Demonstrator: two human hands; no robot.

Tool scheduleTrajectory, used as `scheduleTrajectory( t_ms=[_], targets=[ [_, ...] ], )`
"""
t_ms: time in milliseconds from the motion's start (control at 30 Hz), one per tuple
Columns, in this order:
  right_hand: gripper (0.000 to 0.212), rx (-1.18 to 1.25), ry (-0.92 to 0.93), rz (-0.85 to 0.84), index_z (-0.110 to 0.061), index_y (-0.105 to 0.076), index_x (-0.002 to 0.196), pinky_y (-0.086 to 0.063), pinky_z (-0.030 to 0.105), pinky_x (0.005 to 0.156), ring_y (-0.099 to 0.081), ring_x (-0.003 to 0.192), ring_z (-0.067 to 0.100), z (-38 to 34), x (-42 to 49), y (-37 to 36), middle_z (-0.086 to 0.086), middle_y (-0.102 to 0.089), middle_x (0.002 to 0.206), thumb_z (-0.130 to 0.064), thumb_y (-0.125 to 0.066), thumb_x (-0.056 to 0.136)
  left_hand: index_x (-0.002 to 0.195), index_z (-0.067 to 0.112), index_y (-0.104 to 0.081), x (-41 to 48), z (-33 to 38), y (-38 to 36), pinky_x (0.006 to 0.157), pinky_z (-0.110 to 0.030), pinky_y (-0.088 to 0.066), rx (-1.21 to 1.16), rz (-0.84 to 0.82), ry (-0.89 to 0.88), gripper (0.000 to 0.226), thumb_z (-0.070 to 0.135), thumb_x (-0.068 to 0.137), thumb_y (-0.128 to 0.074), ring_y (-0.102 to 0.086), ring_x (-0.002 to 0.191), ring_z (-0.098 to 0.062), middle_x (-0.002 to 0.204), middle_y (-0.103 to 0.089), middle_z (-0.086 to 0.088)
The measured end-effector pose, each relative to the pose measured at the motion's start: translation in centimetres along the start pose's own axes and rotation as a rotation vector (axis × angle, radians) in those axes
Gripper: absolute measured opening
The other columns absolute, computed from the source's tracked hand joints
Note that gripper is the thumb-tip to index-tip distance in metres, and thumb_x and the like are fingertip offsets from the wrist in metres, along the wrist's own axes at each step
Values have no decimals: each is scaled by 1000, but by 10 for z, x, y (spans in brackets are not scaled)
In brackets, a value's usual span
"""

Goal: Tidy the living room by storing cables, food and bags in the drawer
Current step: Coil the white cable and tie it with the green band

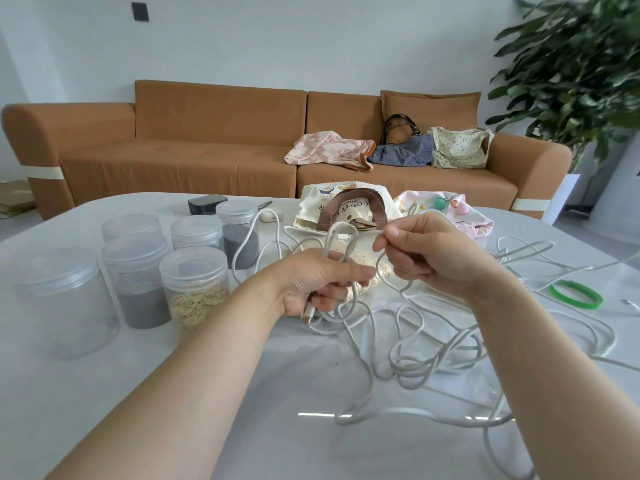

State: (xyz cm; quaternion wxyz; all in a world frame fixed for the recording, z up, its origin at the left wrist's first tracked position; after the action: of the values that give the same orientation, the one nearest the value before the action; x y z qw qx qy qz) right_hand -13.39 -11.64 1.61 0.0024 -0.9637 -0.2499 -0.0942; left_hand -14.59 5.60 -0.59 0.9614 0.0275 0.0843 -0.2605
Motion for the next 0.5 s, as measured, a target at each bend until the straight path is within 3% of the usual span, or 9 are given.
scheduleTrajectory(
  t_ms=[67,167,267,333,400,500],
  targets=[
    [21,-100,16,74,-3,-66,70,-14,22,43,-24,34,8,-3,0,-1,2,-42,42,-19,-54,77,49,14,-54,4,-3,-1,39,-17,-11,48,23,18,31,12,76,-70,-21,36,-3,48,-32,3],
    [19,-242,50,176,-4,-66,68,-25,24,43,-33,38,13,-5,2,-3,5,-47,46,-23,-64,69,55,15,-45,8,-7,-7,40,-18,-19,167,45,16,37,12,80,-72,-27,39,-6,43,-38,4],
    [13,-311,25,269,-7,-65,69,-33,25,44,-39,43,18,-4,5,-1,10,-46,53,-18,-72,71,57,12,-56,10,-9,-10,56,-26,-37,284,74,-1,31,24,74,-78,-46,53,-15,52,-54,-1],
    [5,-302,-44,254,-8,-67,77,-37,24,43,-43,46,17,-3,5,0,10,-48,58,-13,-69,78,58,9,-59,9,-9,-12,60,-26,-43,324,14,23,31,25,81,-72,-56,59,-18,55,-61,-3],
    [10,-272,-125,182,-6,-69,80,-39,20,43,-45,46,11,0,4,2,5,-50,59,-15,-64,83,54,8,-48,7,-9,-15,54,-22,-46,330,-29,55,40,19,91,-60,-59,50,-16,42,-49,-1],
    [21,-257,-188,106,-5,-66,75,-37,19,44,-42,47,9,2,3,5,-4,-49,50,-18,-56,89,59,15,-34,4,-7,-17,46,-22,-43,320,-24,79,41,18,94,-56,-34,32,-11,38,-26,3]
  ],
)
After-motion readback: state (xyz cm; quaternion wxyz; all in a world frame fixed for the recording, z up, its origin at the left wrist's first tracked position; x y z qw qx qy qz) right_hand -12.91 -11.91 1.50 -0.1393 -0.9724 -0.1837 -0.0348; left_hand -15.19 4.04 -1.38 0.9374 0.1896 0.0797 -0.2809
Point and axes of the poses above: each hand's wrist, its own x-axis towards the middle knuckle, its own y-axis out of the back of the hand, z = x × y, the point moved 1 cm from there along x, towards the middle knuckle
